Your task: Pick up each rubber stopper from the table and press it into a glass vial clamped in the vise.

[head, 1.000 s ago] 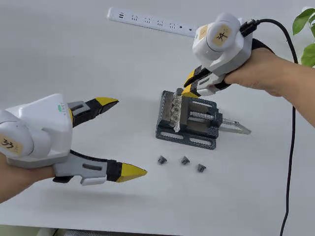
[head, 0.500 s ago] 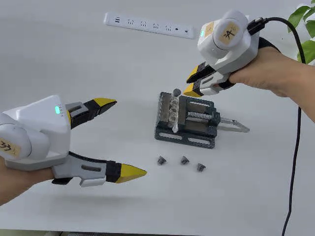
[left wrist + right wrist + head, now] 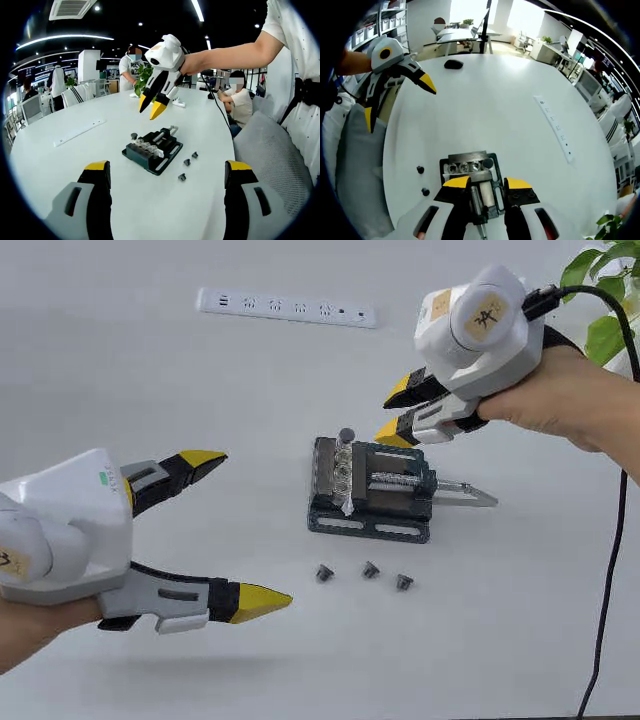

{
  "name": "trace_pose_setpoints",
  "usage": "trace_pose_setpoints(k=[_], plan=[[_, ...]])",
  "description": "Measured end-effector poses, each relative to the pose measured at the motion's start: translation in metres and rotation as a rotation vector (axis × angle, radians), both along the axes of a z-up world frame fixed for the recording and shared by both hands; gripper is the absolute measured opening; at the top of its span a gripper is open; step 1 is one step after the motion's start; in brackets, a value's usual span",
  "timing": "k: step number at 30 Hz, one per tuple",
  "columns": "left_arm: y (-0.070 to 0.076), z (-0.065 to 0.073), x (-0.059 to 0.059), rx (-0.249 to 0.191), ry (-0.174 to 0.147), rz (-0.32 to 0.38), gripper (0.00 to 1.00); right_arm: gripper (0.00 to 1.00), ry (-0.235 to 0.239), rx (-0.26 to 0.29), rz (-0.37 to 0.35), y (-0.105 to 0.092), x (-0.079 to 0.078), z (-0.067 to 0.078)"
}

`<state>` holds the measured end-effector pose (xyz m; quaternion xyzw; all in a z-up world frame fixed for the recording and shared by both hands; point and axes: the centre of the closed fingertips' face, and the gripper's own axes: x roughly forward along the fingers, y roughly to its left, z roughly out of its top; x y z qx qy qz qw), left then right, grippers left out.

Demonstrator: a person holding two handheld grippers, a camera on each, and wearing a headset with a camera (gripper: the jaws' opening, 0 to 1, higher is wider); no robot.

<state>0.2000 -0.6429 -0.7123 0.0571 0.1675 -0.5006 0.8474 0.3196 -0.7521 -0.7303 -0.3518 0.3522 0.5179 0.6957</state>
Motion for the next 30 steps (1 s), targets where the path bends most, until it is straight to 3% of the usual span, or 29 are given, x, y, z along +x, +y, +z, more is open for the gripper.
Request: trace_pose_setpoints(k=[11,30], plan=[[-0.003,0.007,-0.006,0.021,-0.011,-0.015,0.94,0.28,-0.015,0.056,-0.032,-0.016,-0.028,0.007],[-0.008,0.011,-0.013,0.042,-0.013,-0.030,0.94,0.33,0.005,0.115,-0.087,-0.046,-0.077,-0.006]])
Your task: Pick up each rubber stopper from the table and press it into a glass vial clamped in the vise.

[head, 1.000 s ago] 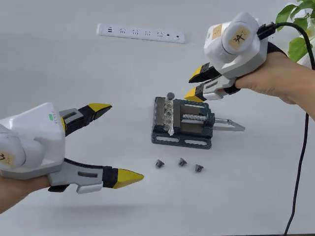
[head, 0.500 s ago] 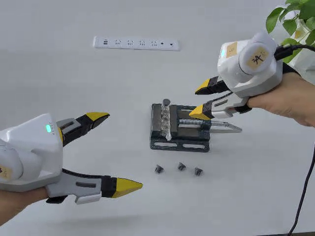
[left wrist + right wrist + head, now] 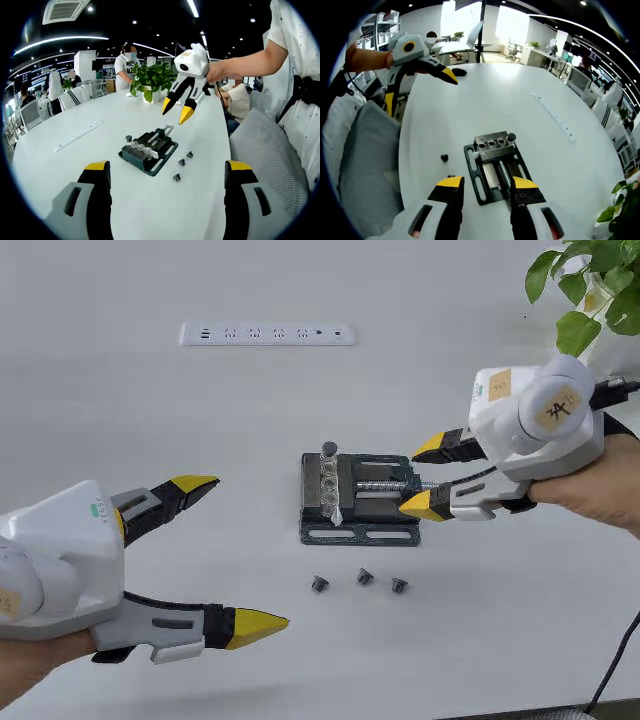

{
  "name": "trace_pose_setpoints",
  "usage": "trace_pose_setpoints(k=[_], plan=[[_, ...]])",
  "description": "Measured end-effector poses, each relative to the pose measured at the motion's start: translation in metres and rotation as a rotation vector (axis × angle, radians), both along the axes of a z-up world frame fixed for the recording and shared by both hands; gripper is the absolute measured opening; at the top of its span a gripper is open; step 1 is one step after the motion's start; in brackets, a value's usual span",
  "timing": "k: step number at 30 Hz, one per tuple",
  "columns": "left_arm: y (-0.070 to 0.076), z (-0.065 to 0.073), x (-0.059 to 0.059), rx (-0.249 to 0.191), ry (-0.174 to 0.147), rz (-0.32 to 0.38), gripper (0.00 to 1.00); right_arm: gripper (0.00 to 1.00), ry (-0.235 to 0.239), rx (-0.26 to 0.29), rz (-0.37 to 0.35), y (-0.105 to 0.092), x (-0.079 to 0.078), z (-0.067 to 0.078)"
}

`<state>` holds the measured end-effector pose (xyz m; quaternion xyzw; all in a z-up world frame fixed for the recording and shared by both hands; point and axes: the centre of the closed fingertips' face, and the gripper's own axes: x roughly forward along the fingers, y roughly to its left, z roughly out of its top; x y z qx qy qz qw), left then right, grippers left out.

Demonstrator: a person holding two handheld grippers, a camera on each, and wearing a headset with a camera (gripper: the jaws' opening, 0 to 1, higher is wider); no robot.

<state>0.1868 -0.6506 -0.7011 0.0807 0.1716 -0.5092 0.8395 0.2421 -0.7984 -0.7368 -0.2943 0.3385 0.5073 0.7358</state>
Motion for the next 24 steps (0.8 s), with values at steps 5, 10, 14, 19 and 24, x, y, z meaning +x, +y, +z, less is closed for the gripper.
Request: trace_pose_setpoints(k=[5,10,14,19,24], plan=[[-0.001,0.001,-0.001,0.001,-0.001,-0.001,0.94,0.32,0.022,0.005,-0.009,-0.006,-0.016,-0.010],[-0.001,0.000,-0.002,0.003,0.002,-0.001,0.94,0.31,0.044,0.000,-0.012,-0.010,-0.030,-0.023],[-0.001,0.000,-0.002,0.001,0.004,0.001,0.94,0.30,0.064,0.002,-0.015,-0.013,-0.040,-0.033],[-0.002,0.000,-0.002,0.001,0.004,0.000,0.93,0.28,0.080,-0.006,-0.008,-0.016,-0.049,-0.047],[-0.002,-0.001,-0.002,0.001,0.007,0.002,0.93,0.26,0.092,-0.023,0.003,-0.018,-0.057,-0.058]])
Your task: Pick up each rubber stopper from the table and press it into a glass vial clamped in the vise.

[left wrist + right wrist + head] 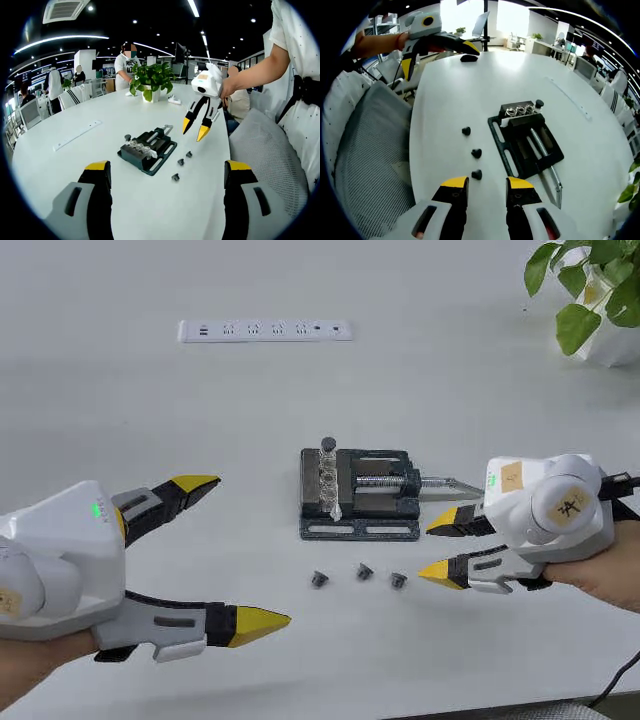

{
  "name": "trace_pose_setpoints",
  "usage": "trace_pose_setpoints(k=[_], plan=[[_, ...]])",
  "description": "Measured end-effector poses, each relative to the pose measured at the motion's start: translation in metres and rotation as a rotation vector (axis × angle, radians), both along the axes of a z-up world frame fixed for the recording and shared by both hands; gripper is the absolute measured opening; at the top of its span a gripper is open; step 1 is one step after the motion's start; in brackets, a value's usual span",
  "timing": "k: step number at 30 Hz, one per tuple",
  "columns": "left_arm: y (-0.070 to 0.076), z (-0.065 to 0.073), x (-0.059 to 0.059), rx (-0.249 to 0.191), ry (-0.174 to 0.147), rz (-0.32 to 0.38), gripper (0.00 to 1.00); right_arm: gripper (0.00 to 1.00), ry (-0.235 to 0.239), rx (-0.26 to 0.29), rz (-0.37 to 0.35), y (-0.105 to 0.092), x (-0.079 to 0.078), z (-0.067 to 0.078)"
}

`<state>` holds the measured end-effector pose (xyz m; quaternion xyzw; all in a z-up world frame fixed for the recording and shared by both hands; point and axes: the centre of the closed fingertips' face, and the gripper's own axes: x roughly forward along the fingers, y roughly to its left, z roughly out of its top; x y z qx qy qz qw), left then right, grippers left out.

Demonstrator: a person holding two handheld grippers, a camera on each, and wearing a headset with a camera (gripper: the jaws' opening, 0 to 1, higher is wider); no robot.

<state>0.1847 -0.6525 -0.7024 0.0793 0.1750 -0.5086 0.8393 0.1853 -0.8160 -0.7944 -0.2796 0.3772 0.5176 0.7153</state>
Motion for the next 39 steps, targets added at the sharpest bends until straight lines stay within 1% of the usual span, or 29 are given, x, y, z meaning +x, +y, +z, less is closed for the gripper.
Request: trace_pose_setpoints(k=[2,8,11,16,23,29,39], plan=[[0.000,-0.001,0.000,0.001,0.002,-0.001,0.93,0.24,0.007,-0.001,0.001,-0.001,-0.002,-0.004],[0.001,-0.002,0.000,0.000,0.005,0.001,0.93,0.17,0.006,-0.009,0.033,0.003,-0.007,-0.014],[0.001,-0.002,0.001,-0.001,0.005,0.003,0.93,0.10,0.007,-0.024,0.058,0.005,-0.010,-0.020],[0.001,-0.002,0.002,-0.002,0.005,0.005,0.93,0.06,0.011,-0.027,0.074,0.008,-0.010,-0.026],[0.002,-0.003,0.002,-0.007,0.009,0.007,0.92,0.04,0.011,-0.045,0.104,0.012,-0.010,-0.034],[0.003,-0.004,0.003,-0.006,0.012,0.011,0.92,0.02,0.016,-0.049,0.111,0.014,-0.007,-0.036],[0.004,-0.006,0.003,-0.007,0.015,0.013,0.92,0.00,0.030,-0.064,0.119,0.013,-0.008,-0.043]])
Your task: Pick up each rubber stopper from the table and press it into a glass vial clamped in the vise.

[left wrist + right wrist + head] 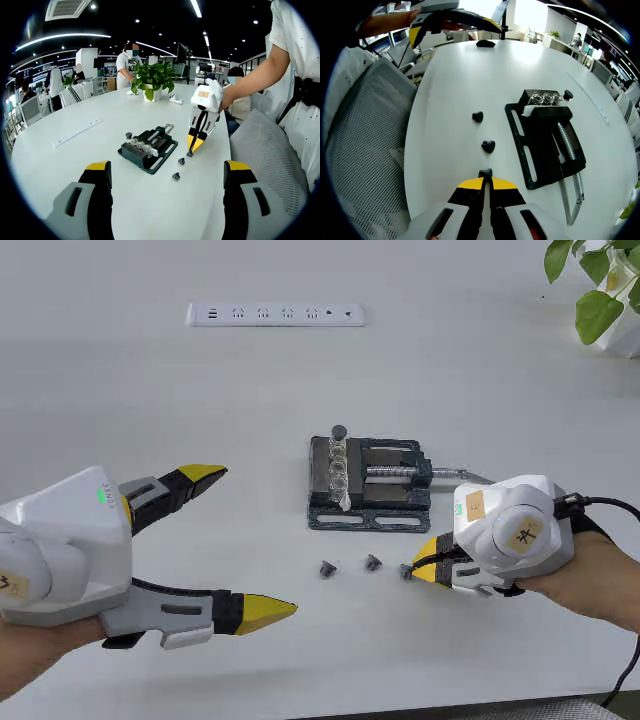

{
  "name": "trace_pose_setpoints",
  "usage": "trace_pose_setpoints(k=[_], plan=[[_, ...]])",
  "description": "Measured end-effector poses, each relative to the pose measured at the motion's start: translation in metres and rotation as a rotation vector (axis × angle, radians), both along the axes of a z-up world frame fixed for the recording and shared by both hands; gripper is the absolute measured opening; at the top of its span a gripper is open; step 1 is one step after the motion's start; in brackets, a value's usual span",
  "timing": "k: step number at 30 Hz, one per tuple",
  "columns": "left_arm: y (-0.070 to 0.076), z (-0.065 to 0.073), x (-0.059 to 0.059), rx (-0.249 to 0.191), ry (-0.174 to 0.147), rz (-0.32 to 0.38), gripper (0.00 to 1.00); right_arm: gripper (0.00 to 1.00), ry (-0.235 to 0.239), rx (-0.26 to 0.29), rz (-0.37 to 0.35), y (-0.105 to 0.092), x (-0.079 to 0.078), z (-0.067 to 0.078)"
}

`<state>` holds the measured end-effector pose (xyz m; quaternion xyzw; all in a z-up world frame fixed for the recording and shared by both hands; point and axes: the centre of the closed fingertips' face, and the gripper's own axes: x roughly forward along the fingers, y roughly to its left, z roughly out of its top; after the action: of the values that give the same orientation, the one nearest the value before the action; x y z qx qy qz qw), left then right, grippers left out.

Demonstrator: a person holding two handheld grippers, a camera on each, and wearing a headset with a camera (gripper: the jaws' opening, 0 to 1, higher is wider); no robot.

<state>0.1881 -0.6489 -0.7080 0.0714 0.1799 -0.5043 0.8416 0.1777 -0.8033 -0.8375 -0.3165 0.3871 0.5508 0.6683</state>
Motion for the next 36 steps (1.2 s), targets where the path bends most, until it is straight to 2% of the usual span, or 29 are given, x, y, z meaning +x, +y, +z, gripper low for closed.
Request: trace_pose_setpoints(k=[27,34,36], plan=[[-0.007,0.001,-0.001,-0.007,-0.001,-0.009,0.91,0.00,-0.022,0.005,-0.038,0.001,0.002,0.003],[-0.009,0.005,-0.001,-0.008,-0.014,-0.007,0.90,0.00,-0.039,0.030,-0.084,-0.001,0.002,0.020],[-0.011,0.008,-0.002,-0.016,-0.021,-0.008,0.90,0.00,-0.045,0.060,-0.118,0.001,0.004,0.029]])
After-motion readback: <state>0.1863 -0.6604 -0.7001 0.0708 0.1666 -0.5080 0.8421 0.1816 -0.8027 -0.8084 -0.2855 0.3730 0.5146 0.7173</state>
